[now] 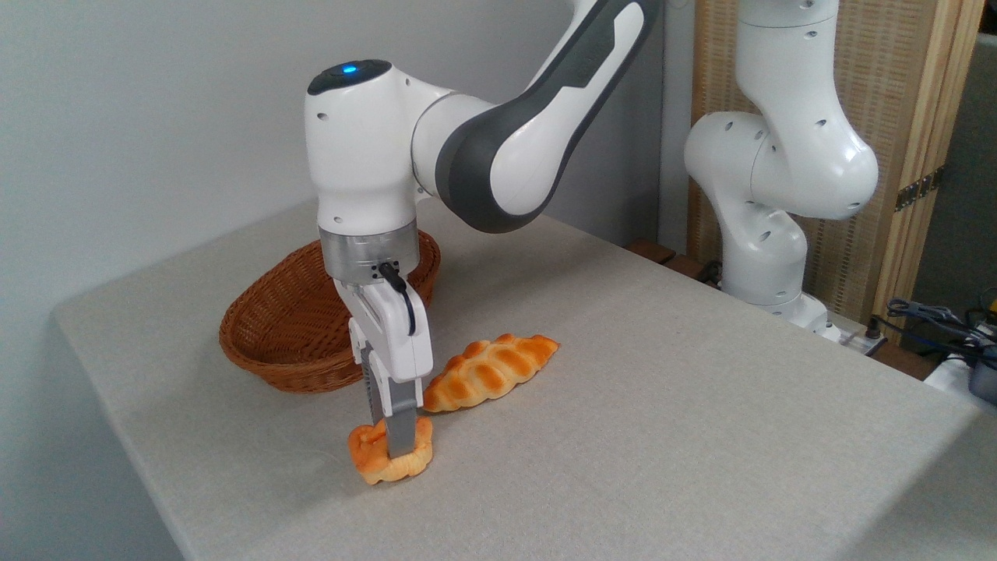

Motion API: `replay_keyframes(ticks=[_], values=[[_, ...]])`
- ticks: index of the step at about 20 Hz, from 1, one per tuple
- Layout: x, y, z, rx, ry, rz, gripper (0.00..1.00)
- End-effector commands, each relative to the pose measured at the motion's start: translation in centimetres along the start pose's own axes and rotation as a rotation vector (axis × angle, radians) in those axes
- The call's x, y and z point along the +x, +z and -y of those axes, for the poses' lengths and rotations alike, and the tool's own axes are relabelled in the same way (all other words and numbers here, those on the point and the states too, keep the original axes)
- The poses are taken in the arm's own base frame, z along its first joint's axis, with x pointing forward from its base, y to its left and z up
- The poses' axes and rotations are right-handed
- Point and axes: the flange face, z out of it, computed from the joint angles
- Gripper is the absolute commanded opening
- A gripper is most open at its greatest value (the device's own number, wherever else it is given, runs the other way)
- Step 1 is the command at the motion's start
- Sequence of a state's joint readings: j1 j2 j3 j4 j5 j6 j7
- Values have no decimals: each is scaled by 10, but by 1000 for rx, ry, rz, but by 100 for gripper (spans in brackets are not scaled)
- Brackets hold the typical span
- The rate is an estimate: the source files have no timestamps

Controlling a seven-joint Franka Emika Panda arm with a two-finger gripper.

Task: Put bread into the basket
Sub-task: 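Lift the bun and carry it over the wicker basket, then lower the bun into the basket and open the gripper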

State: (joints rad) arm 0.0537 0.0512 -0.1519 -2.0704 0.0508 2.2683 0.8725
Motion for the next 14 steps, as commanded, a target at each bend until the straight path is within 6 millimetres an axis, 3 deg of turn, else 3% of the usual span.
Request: replay_keyframes(ticks=[1, 5, 6, 8, 11, 13, 14], values=[[3, -12, 6, 33, 10, -16, 21], [18, -65, 17, -19, -66, -97, 21], [32, -78, 11, -38, -62, -123, 21], [43, -94, 7, -68, -123, -147, 22], [82, -103, -27, -140, -217, -202, 28], [117, -92, -64, -183, -212, -190, 45], [128, -83, -73, -200, -214, -187, 73]])
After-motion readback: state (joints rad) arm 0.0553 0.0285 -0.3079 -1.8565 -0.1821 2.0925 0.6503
